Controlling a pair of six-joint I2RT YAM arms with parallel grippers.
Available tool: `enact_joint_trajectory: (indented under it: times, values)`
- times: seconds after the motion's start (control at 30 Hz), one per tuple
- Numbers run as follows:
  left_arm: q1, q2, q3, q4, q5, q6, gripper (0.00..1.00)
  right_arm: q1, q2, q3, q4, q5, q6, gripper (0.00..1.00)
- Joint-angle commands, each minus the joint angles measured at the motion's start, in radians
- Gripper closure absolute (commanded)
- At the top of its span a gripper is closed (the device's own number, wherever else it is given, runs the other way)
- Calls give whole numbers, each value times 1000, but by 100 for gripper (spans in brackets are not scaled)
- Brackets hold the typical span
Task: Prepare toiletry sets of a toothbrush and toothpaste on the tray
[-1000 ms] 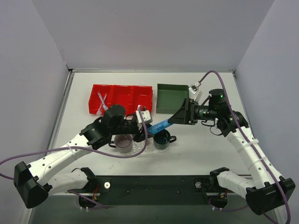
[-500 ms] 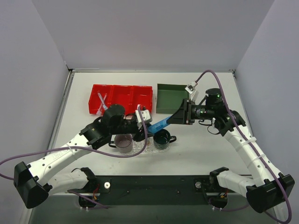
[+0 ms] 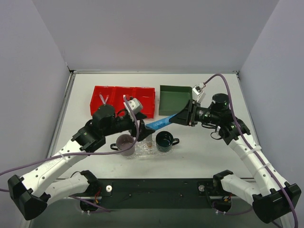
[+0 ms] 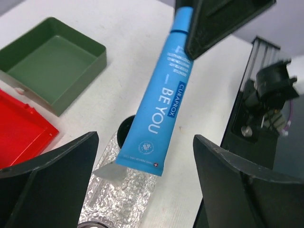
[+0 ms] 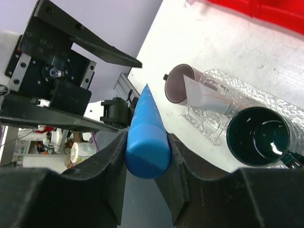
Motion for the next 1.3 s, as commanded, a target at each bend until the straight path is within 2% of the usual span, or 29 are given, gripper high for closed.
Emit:
enact_joint_trajectory:
  times: [0.0,0.03,0.1,0.3,0.43,0.47,0.57,0.97,1.17,1.27]
  values:
    - [28,-109,-12,118,-126,-244,8,0,-67,-9,172,8,37,100]
    - [31,-125,-21,112,-191,-337,8,-4,-84,-19,188,8,47,100]
    - [49,-159,-44,100,-224,-433,7,-7,-98,-30,244,6,63,100]
    - [97,-191,-113,162,-143,-752,8,-8,-144,-87,454,-34,152,100]
    - [111,-180,-201,397,-47,-968,8,-7,-170,-111,528,-47,178,100]
    - [111,-172,-214,479,-10,-1001,9,-7,-173,-118,548,-51,187,100]
    - [111,-134,-236,579,36,-1078,15,-7,-187,-122,563,-52,187,100]
    - [106,-111,-238,629,69,-1115,59,-8,-199,-124,547,-47,178,100]
    - [106,-117,-238,626,76,-1124,76,-8,-191,-118,539,-37,175,100]
    - [106,-126,-238,618,73,-1118,93,-8,-190,-118,534,-31,175,100]
